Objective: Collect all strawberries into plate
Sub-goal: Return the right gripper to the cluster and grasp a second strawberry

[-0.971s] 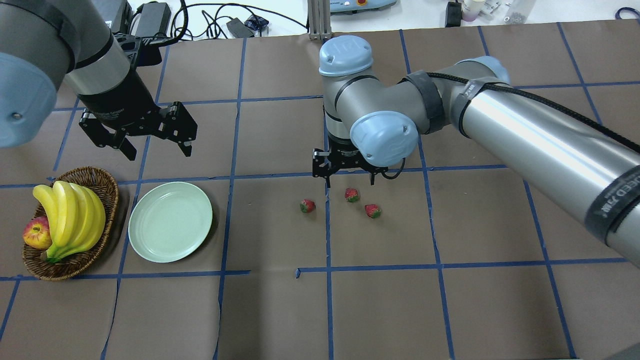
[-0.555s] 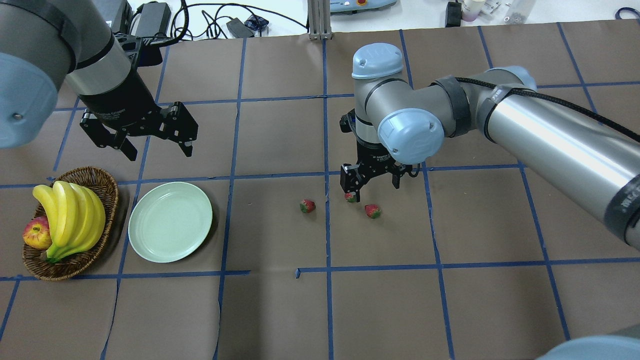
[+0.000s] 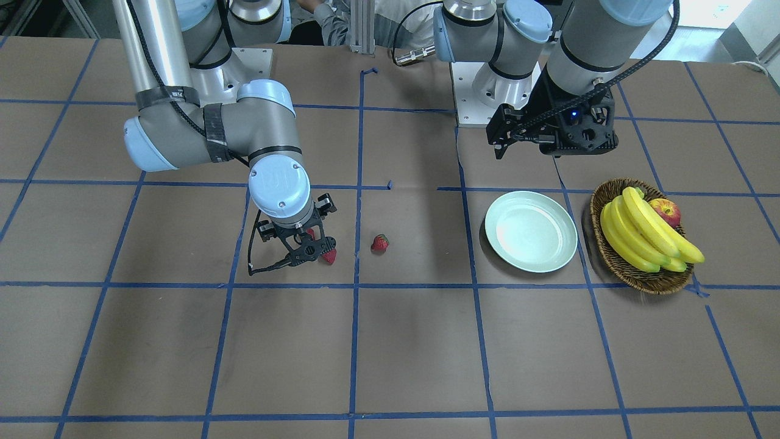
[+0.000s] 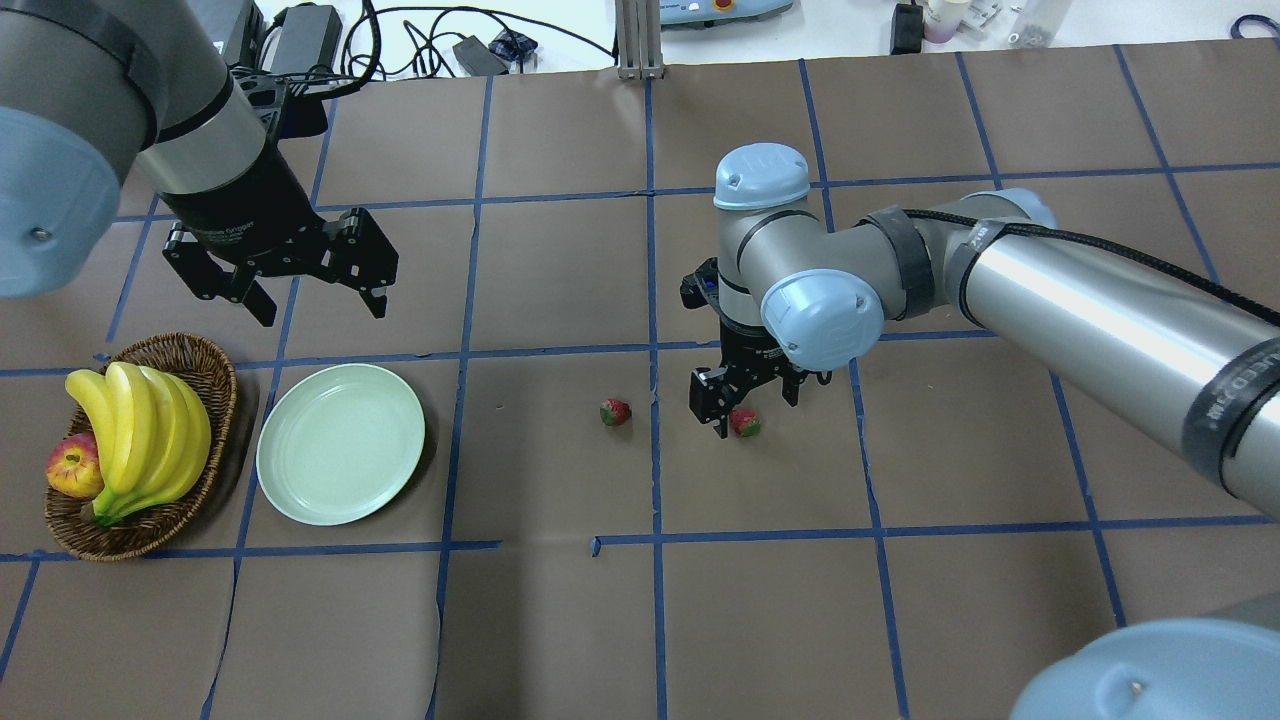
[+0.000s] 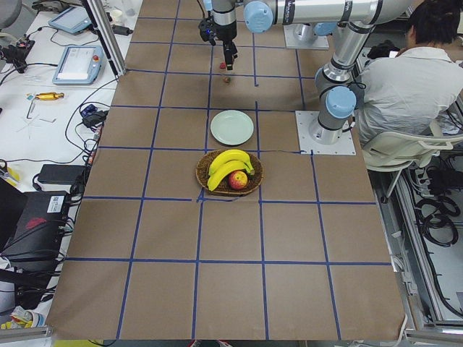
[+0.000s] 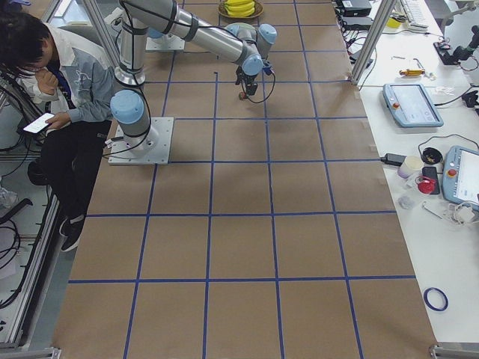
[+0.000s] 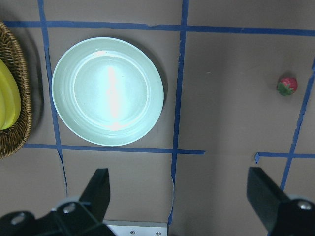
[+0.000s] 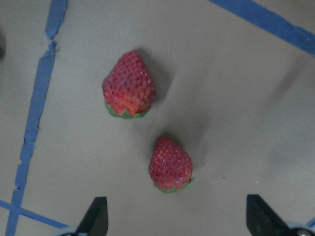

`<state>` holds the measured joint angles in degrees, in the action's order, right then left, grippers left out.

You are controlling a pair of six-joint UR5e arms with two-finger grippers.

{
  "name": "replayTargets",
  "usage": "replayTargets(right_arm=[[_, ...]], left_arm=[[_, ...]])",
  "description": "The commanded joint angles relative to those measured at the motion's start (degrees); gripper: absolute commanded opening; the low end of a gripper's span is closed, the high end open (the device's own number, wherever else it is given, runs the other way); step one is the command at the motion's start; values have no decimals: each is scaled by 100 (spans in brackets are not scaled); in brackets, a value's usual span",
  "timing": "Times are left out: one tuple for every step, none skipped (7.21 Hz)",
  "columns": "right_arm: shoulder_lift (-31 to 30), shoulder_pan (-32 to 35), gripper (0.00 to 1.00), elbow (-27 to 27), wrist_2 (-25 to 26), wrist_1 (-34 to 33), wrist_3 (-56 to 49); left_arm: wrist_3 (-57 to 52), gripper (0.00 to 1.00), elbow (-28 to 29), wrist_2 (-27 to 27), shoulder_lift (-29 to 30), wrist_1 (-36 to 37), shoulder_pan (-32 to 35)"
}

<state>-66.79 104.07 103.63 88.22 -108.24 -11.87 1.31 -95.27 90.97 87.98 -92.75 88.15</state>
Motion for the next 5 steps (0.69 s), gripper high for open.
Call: replayTargets(right_arm=[[148, 8, 100, 25, -33, -267, -9], [218, 17, 90, 43, -77, -373, 0], [262, 17, 89, 121, -112, -400, 0], [254, 17, 87, 148, -121, -400, 17], [245, 34, 81, 148, -121, -400, 26]], left_arm=[[1, 100, 0, 9, 0, -14, 0], [1, 100, -9, 0, 0, -23, 0], [1, 100, -9, 0, 0, -15, 0], [10, 100, -9, 0, 0, -23, 0], [10, 100, -9, -9, 9, -15, 0]])
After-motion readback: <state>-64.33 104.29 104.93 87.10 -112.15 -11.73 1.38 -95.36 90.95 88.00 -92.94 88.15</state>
